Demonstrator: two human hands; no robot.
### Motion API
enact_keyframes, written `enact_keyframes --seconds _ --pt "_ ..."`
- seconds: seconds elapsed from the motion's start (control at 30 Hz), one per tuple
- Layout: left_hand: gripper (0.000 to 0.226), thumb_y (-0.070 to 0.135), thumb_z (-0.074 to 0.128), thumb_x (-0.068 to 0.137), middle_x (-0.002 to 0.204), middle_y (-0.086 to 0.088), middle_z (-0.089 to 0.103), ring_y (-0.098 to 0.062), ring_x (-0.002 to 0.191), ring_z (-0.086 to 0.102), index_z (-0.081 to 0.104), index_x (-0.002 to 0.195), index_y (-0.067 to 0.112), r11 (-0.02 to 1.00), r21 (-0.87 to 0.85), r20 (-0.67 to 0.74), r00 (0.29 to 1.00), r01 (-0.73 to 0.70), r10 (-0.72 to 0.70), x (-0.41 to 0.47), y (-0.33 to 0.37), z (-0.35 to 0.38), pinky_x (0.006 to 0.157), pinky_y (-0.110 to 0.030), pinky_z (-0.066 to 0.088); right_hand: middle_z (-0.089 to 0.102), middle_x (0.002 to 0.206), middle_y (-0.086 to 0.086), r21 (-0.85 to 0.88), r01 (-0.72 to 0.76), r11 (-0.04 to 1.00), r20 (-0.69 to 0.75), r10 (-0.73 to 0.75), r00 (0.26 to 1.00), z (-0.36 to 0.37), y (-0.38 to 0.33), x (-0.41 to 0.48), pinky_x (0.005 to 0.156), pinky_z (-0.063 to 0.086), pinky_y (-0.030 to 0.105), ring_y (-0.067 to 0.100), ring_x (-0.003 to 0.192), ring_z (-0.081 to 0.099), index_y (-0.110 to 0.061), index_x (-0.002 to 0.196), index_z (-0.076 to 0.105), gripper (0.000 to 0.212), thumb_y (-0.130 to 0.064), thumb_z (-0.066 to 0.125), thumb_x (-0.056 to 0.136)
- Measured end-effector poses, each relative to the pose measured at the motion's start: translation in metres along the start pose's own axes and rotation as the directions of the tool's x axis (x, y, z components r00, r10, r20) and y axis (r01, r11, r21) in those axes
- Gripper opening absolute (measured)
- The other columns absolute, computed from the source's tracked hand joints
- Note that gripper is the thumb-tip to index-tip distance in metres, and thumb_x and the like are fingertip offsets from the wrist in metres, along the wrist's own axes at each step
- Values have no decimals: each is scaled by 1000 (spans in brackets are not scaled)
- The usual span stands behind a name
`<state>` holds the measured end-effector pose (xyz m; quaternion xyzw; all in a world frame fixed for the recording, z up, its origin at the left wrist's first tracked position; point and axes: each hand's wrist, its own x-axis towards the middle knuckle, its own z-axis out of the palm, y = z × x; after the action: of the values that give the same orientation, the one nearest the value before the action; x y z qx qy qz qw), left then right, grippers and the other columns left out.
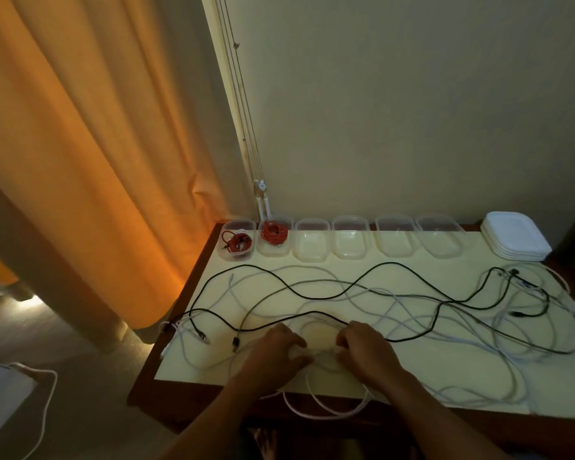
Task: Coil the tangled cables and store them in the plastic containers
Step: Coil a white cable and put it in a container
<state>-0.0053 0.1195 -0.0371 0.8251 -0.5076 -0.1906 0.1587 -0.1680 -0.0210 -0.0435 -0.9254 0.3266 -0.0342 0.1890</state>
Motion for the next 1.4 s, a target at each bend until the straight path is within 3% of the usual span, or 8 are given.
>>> enact_keyframes --seconds 0.17,0.37,0.6,0.7,0.9,1.13,1.27,1.4 --pt "39 52 69 89 115 6 58 -14 108 56 67 121 30 997 30 -22 998 65 -65 -7 0 8 94 -35 48 63 83 -12 150 -24 988 -231 59 971 -9 7 2 77 47 34 13 84 60 -31 88 66 5 -26 68 88" --pt "20 35 69 96 69 9 69 -4 66 63 70 75 34 912 -403 -249 951 69 -182 -11 7 -7 66 -31 49 62 67 -17 309 -43 950 -344 154 926 -32 21 13 72 50 33 2 68 60 -33 75 64 20 -25 83 77" --pt "8 25 75 92 79 8 77 -4 74 72 80 93 20 755 -654 -383 882 -49 -274 -11 32 -68 67 -20 56 73 108 -10 160 -232 959 -304 272 913 -58 34 11 104 40 44 20 117 59 -34 111 73 27 -41 74 85" --pt "8 28 78 89 76 11 75 0 74 68 80 84 23 791 -604 -425 879 -97 -217 -11 52 -85 67 -10 48 60 116 -25 210 -68 975 -310 132 941 -71 10 3 114 19 48 4 126 39 -42 114 69 30 -49 73 85" --pt "9 22 75 92 78 -1 77 -12 74 74 78 89 14 713 -661 -440 890 -233 -117 -21 95 -124 66 -24 58 73 97 -20 545 188 817 -168 -113 979 -97 -53 -18 90 42 8 -11 101 61 -33 118 71 28 -31 75 90" --pt "20 18 73 94 81 -17 76 -27 77 75 75 94 -2 503 -808 -450 873 -308 -187 -27 107 -173 77 -35 63 72 85 -6 732 113 672 -149 -5 989 -115 -65 -30 73 51 15 -5 76 65 -24 99 74 14 -13 69 93" --pt "18 17 74 94 83 -19 76 -27 77 74 75 95 -2 513 -798 -406 911 -316 -71 -29 120 -190 83 -39 63 69 92 -8 754 217 620 -290 18 957 -135 -77 -32 71 48 14 1 79 62 -31 111 71 22 -25 75 91" --pt "12 17 74 94 85 -20 76 -24 74 73 76 94 5 514 -788 -385 923 -339 19 -33 137 -211 74 -32 59 69 95 -14 685 315 657 -406 -15 914 -167 -91 -28 70 45 15 5 81 60 -34 94 73 5 -30 73 91"
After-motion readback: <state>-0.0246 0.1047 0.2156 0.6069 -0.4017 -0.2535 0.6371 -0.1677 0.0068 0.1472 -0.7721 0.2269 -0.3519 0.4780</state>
